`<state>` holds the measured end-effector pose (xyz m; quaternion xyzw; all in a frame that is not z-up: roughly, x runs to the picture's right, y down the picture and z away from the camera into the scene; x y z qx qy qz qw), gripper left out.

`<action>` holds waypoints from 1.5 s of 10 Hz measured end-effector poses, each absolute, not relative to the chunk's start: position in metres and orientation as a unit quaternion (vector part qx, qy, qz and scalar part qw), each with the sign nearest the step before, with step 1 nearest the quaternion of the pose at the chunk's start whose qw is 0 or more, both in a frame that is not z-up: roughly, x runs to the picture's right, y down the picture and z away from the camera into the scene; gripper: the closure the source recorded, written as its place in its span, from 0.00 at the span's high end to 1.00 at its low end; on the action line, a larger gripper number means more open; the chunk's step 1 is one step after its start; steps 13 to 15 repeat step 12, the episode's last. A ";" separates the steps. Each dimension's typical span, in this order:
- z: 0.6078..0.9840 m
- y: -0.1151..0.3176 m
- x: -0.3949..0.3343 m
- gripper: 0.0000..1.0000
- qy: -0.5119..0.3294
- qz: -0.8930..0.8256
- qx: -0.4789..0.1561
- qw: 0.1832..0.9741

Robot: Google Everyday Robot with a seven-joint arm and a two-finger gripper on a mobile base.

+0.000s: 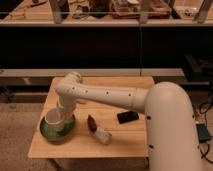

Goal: Place the ceramic cup in the ceramic bowl

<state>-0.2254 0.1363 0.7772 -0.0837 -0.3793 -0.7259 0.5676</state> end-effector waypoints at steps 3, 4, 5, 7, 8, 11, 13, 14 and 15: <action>0.779 0.137 -0.226 0.33 -0.379 -0.725 -0.090 0.569; 0.783 0.138 -0.228 0.33 -0.377 -0.725 -0.090 0.569; 0.781 0.140 -0.230 0.33 -0.375 -0.725 -0.093 0.570; 0.780 0.139 -0.229 0.33 -0.365 -0.730 -0.093 0.570; 0.778 0.137 -0.232 0.33 -0.360 -0.732 -0.095 0.571; 0.772 0.131 -0.230 0.33 -0.373 -0.725 -0.086 0.573; 0.772 0.132 -0.233 0.33 -0.368 -0.728 -0.090 0.572; 0.772 0.132 -0.233 0.33 -0.368 -0.728 -0.090 0.572; 0.772 0.132 -0.233 0.33 -0.368 -0.728 -0.090 0.572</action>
